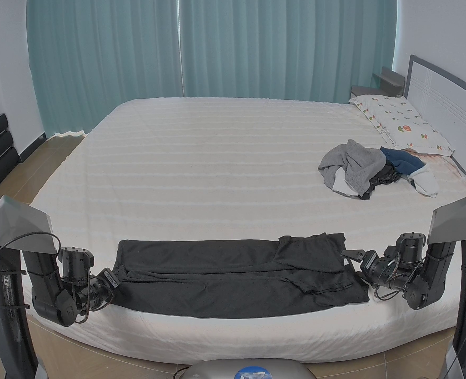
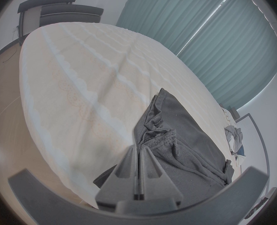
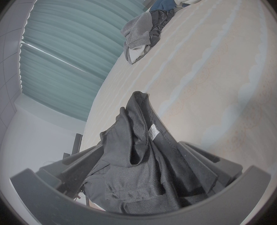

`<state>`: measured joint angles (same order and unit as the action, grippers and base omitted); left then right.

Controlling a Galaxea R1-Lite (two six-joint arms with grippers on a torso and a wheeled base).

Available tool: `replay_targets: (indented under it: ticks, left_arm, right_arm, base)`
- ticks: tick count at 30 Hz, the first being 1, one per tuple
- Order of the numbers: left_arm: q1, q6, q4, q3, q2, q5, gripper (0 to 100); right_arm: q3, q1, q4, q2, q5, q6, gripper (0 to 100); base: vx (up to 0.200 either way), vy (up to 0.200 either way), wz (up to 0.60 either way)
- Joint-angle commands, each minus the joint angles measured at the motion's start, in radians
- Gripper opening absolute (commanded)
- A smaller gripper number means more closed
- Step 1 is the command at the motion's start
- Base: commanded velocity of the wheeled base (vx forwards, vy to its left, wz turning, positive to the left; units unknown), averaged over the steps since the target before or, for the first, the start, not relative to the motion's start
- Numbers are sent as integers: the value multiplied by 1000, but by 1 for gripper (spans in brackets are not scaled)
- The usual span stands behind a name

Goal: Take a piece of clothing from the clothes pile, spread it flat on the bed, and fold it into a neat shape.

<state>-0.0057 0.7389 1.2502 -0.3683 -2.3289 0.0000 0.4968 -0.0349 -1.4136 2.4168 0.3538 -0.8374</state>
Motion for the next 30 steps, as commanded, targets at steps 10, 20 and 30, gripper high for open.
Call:
replay_targets:
  ticks: [10, 20, 30]
  left_arm:
    - [7, 4, 0, 3, 20, 2, 100]
    - [29, 8, -9, 8, 158, -3, 100]
    - [18, -15, -23, -121, 111, -15, 100]
  right_arm:
    - [0, 0, -1, 1, 1, 0, 100]
    - [2, 0, -1, -1, 1, 0, 100]
    - [2, 0, -1, 1, 1, 0, 100]
  base:
    - [0, 0, 0]
    - [0, 0, 0]
    - [0, 0, 0]
